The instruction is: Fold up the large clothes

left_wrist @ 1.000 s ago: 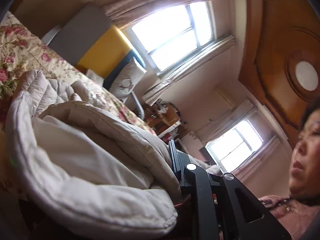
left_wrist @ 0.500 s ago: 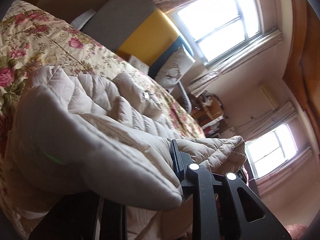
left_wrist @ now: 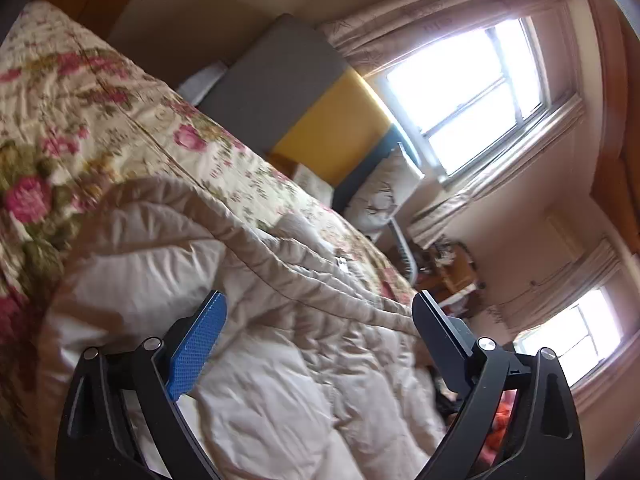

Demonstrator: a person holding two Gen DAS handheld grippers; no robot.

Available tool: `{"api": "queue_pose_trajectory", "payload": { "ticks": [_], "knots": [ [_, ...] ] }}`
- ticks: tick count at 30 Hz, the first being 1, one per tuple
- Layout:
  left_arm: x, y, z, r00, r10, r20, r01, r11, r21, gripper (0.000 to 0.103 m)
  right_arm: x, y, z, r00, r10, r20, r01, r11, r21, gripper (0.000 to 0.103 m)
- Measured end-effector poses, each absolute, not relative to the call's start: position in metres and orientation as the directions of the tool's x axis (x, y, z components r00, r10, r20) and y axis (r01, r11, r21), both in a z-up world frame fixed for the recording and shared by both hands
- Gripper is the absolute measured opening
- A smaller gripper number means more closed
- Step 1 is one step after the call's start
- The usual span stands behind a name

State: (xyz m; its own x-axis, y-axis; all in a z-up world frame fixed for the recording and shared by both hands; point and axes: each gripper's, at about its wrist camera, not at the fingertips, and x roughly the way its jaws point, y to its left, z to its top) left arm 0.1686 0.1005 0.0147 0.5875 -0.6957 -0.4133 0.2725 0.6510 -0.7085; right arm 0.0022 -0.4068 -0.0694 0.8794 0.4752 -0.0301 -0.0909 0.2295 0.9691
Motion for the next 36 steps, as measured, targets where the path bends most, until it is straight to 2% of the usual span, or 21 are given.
{"api": "queue_pose_trajectory", "payload": {
  "ticks": [4, 6, 8, 9, 11, 14, 17, 20, 21, 22, 23, 24, 25, 26, 27, 29, 30, 36],
  "knots": [
    [0.178, 0.079, -0.008, 0.617, -0.569, -0.544, 0.287, 0.806, -0.517, 0.093, 0.001, -0.399, -0.060, 0.893, 0.424, -0.153, -0.049, 0.429, 0.902, 0.062],
    [0.176, 0.057, -0.021, 0.645, -0.475, -0.598, 0.322, 0.879, -0.351, 0.094, 0.001, -0.385, -0.051, 0.887, 0.384, -0.256, -0.005, 0.562, 0.827, 0.062],
    [0.169, 0.040, -0.020, 0.667, -0.407, -0.624, 0.335, 0.912, -0.237, 0.096, 0.005, -0.367, -0.036, 0.864, 0.321, -0.387, 0.060, 0.697, 0.714, 0.067],
    [0.165, 0.035, -0.017, 0.677, -0.379, -0.631, 0.334, 0.922, -0.196, 0.096, 0.006, -0.357, -0.026, 0.847, 0.285, -0.449, 0.085, 0.761, 0.644, 0.073],
    [0.162, 0.033, -0.010, 0.678, -0.368, -0.636, 0.327, 0.926, -0.188, 0.096, 0.008, -0.338, -0.007, 0.821, 0.216, -0.528, 0.097, 0.859, 0.502, 0.077],
    [0.153, 0.041, 0.007, 0.664, -0.430, -0.612, 0.325, 0.903, -0.281, 0.096, 0.014, -0.309, 0.016, 0.789, 0.168, -0.591, 0.051, 0.941, 0.336, 0.077],
    [0.149, 0.039, 0.020, 0.627, -0.502, -0.595, 0.333, 0.864, -0.379, 0.096, 0.023, -0.287, 0.024, 0.729, 0.170, -0.663, 0.015, 0.965, 0.264, 0.079],
    [0.147, 0.022, 0.021, 0.574, -0.529, -0.625, 0.365, 0.849, -0.383, 0.096, 0.051, -0.269, 0.022, 0.650, 0.159, -0.743, 0.013, 0.975, 0.220, 0.078],
    [0.151, 0.012, 0.015, 0.563, -0.507, -0.653, 0.374, 0.861, -0.345, 0.094, 0.054, -0.264, 0.017, 0.627, 0.142, -0.766, 0.011, 0.982, 0.191, 0.069],
    [0.150, 0.004, 0.010, 0.558, -0.479, -0.677, 0.382, 0.873, -0.303, 0.088, 0.064, -0.260, 0.008, 0.606, 0.122, -0.786, 0.007, 0.987, 0.159, 0.051],
    [0.151, -0.004, 0.004, 0.557, -0.444, -0.702, 0.383, 0.887, -0.257, 0.073, 0.068, -0.256, 0.002, 0.599, 0.110, -0.793, 0.002, 0.990, 0.139, 0.044],
    [0.152, -0.009, -0.002, 0.561, -0.406, -0.721, 0.381, 0.900, -0.210, 0.060, 0.068, -0.250, -0.001, 0.604, 0.109, -0.790, -0.008, 0.991, 0.131, 0.025],
    [0.151, -0.012, -0.007, 0.568, -0.385, -0.727, 0.384, 0.906, -0.180, 0.051, 0.068, -0.248, -0.006, 0.607, 0.118, -0.786, -0.025, 0.991, 0.129, 0.013],
    [0.151, -0.013, -0.008, 0.573, -0.372, -0.730, 0.383, 0.909, -0.163, 0.027, 0.068, -0.245, -0.009, 0.613, 0.107, -0.783, -0.027, 0.993, 0.114, 0.007],
    [0.150, -0.014, -0.007, 0.573, -0.365, -0.734, 0.379, 0.912, -0.158, 0.014, 0.065, -0.242, -0.008, 0.625, 0.083, -0.776, -0.024, 0.996, 0.088, 0.001],
    [0.148, -0.014, 0.002, 0.570, -0.381, -0.728, 0.387, 0.906, -0.171, 0.005, 0.063, -0.234, -0.007, 0.643, 0.054, -0.764, -0.039, 0.999, 0.038, 0.000],
    [0.148, -0.015, 0.007, 0.577, -0.382, -0.722, 0.391, 0.905, -0.167, 0.003, 0.062, -0.231, -0.003, 0.653, 0.043, -0.756, -0.045, 0.999, 0.018, 0.000],
    [0.150, -0.019, 0.044, 0.638, -0.394, -0.661, 0.416, 0.900, -0.135, 0.003, 0.068, -0.234, 0.027, 0.722, 0.036, -0.691, -0.038, 0.999, 0.013, 0.000]
  ]
}}
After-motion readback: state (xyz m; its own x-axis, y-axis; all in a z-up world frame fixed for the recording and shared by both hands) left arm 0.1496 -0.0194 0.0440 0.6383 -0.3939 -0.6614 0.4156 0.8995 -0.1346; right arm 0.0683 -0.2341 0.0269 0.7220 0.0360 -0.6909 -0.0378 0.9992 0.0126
